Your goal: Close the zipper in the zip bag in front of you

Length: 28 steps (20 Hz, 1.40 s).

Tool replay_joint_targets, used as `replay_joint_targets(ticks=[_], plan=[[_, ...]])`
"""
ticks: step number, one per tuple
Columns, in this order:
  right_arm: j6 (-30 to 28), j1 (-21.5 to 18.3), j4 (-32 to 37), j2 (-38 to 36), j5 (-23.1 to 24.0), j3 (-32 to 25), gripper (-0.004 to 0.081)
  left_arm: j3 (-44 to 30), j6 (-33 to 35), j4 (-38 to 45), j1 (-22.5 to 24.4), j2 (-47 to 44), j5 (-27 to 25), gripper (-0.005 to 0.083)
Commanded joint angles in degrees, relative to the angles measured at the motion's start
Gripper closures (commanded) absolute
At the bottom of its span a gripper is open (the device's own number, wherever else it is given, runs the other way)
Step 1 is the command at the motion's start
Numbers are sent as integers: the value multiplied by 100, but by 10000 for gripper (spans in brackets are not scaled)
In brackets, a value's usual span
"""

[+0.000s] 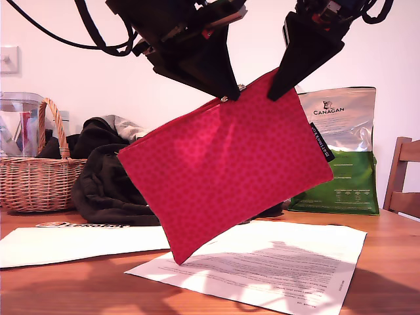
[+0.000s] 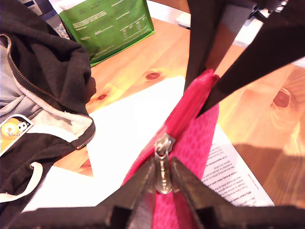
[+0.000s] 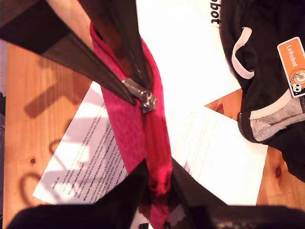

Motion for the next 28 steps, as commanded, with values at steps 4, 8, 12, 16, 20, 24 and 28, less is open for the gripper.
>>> replay_joint_targets(ticks=[4,8,12,16,20,24,28], plan=[[22,-2,81,24,-42,-72,783,-17,44,9,24,59,22,795],[22,-13,76,24,-37,-72,783,-17,131,-173,24,39,20,795],[24,-79,46,24,-13,-72,783,-17,199,-374,35,9,-2,795],[24,-188,-17,24,33,-72,783,-17,240,-562,116,9,-4,795],[24,-286,-57,24,129,-72,783,-17,284,-737,203,-105,-2,795],[20,-345,-59,24,136,-72,783,-17,372,-894,293,-256,-2,795],[20,-356,-52,24,136,-72,783,-17,387,-1099,400,-269,0,795]])
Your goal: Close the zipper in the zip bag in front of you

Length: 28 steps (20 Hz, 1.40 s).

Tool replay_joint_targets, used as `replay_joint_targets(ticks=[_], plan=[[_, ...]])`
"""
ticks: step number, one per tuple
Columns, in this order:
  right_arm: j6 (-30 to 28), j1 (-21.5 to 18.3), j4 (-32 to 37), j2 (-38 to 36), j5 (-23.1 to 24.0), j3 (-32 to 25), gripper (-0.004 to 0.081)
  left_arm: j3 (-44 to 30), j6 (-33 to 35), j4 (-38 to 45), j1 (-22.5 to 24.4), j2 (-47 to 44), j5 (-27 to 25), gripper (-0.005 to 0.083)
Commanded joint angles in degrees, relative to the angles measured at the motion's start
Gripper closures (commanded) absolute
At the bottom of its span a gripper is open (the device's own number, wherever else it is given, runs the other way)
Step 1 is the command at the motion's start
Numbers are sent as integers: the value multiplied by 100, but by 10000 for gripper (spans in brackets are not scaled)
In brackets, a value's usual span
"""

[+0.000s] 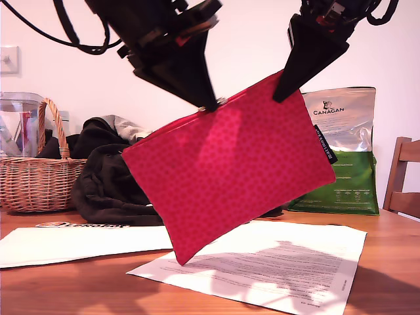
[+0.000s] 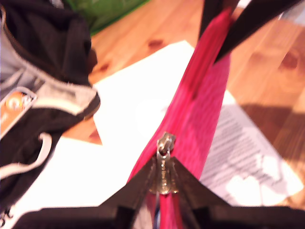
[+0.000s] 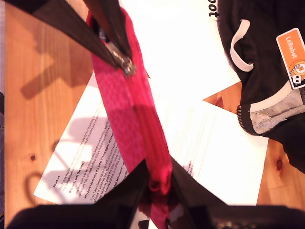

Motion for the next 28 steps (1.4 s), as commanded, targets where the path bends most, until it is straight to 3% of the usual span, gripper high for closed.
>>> replay_joint_targets(ticks=[1,13,28], plan=[[20,-144,35,15,81,-72,783,-118,11,-181,81,-142,-52,795],[20,-297,33,15,79,-72,783,-118,201,-586,179,-144,-48,795],[22,-455,33,15,76,-72,783,-118,608,-1340,649,-144,101,795]])
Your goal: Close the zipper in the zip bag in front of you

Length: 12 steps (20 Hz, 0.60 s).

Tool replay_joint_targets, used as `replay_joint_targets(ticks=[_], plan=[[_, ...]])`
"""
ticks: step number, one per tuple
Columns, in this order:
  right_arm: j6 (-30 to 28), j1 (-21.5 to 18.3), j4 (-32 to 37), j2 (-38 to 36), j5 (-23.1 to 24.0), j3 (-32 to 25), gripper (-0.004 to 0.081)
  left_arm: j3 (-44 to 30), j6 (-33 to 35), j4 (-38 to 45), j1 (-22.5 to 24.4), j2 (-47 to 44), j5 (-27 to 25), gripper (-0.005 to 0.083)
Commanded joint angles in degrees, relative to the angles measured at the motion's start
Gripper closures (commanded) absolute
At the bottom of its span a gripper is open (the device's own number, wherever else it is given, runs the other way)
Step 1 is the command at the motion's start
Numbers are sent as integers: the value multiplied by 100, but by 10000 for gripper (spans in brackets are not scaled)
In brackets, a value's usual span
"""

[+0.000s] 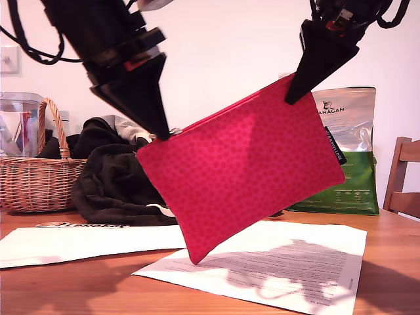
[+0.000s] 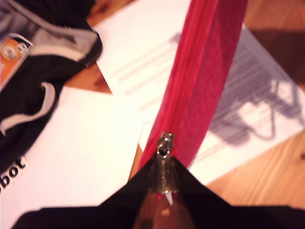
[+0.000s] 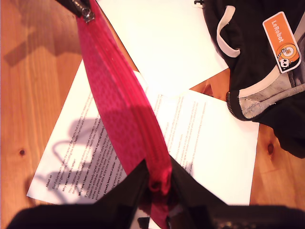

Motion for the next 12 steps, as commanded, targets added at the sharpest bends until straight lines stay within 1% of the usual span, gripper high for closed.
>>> replay_joint_targets(ticks=[1,7,12], plan=[[22,-162,44,15,83,-72,783,-118,39,-234,142,-76,-48,795],[22,-199,46,15,79,-72,783,-118,48,-516,369,-76,-24,795],[24,-197,57,15,13,-72,783,-118,33,-435,466,-76,109,793]])
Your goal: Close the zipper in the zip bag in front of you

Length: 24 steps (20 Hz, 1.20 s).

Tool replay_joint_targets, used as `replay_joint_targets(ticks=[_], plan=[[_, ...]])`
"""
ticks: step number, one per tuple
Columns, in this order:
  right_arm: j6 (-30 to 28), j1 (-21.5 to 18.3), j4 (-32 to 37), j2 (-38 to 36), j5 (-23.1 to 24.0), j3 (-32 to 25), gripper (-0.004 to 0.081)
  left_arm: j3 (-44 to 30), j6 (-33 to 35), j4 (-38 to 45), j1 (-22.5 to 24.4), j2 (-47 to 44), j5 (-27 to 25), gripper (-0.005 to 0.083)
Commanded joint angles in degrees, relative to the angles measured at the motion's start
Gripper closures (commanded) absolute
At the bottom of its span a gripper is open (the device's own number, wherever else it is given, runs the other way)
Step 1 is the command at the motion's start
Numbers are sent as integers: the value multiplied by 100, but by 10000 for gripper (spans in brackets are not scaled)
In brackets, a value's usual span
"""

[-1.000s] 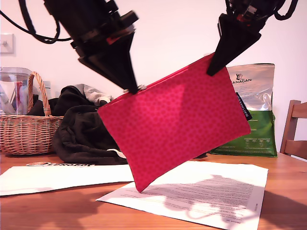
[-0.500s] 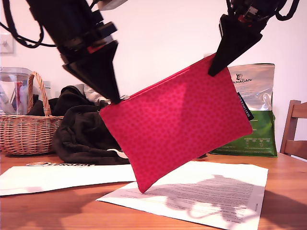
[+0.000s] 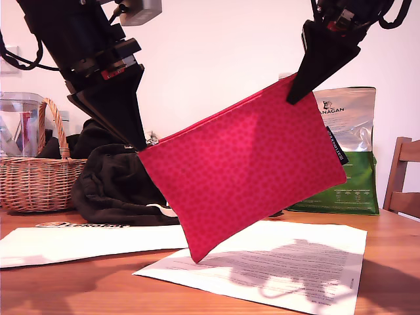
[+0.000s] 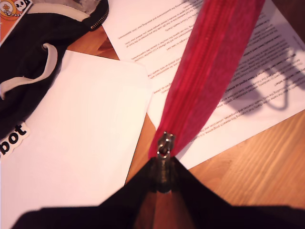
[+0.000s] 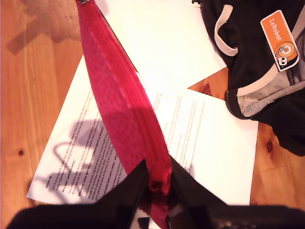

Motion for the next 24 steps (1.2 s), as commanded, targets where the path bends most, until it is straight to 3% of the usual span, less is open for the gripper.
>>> replay_joint_targets(ticks=[1,5,7,9,11,20,24], plan=[[24,-127,55,15,26,-72,783,-118,-61,-59,105,-74,26,773],[24,-118,70,15,-212,-72,783,-118,-61,-44,98,-83,748,557],[24,-116,96,15,-249,-72,783,-118,-129,11,98,-125,997,519],[26,-116,131,15,-269,-72,783,-118,-297,39,98,-243,1054,549],[28,-116,170,15,-472,-72,783,-118,-273,44,101,-450,1051,812],[-192,68,610,13,-623,-72,783,-118,-389,236,151,-918,682,797],[-190,564,793,-26,271,-72,783,-118,-426,402,238,-920,680,797]])
